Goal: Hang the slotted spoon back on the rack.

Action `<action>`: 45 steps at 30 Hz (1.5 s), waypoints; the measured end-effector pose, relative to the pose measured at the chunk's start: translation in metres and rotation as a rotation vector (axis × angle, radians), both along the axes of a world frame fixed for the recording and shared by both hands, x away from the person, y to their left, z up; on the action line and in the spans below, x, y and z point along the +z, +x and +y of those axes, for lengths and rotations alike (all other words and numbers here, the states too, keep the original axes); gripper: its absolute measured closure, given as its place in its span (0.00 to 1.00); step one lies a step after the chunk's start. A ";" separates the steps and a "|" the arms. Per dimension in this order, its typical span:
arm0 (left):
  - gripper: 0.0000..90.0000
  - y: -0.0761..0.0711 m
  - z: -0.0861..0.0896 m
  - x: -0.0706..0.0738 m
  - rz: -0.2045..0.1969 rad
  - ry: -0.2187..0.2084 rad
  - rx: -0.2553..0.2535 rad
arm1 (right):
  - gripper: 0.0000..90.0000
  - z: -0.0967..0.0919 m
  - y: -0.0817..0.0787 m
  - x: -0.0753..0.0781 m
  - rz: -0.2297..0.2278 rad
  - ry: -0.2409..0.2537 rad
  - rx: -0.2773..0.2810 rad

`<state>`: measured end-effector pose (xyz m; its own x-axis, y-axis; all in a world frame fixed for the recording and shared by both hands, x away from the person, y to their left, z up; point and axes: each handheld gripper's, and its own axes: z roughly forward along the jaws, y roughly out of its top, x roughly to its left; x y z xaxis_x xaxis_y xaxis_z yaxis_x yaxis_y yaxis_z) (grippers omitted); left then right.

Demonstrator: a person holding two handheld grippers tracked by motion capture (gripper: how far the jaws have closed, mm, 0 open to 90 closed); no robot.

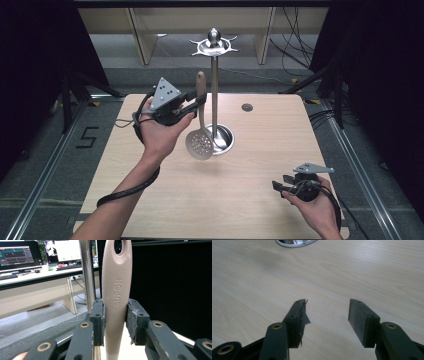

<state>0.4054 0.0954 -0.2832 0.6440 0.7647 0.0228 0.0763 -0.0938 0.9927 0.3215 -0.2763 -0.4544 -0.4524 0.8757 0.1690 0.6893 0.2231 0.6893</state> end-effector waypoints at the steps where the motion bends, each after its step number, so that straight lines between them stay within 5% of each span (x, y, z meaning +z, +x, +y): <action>1: 0.76 0.000 0.000 0.000 -0.001 0.000 0.001 | 0.54 0.000 0.000 0.000 0.002 0.003 0.000; 31: 0.76 0.007 -0.014 0.011 -0.002 -0.008 0.019 | 0.54 -0.002 0.001 -0.001 -0.017 -0.014 0.016; 45: 0.76 0.012 -0.026 0.020 0.013 -0.019 0.052 | 0.53 0.001 -0.001 0.000 0.011 0.001 -0.005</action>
<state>0.4174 0.0697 -0.2636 0.6038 0.7972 0.0000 0.0931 -0.0705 0.9932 0.3206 -0.2758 -0.4547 -0.4459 0.8778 0.1750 0.6978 0.2184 0.6822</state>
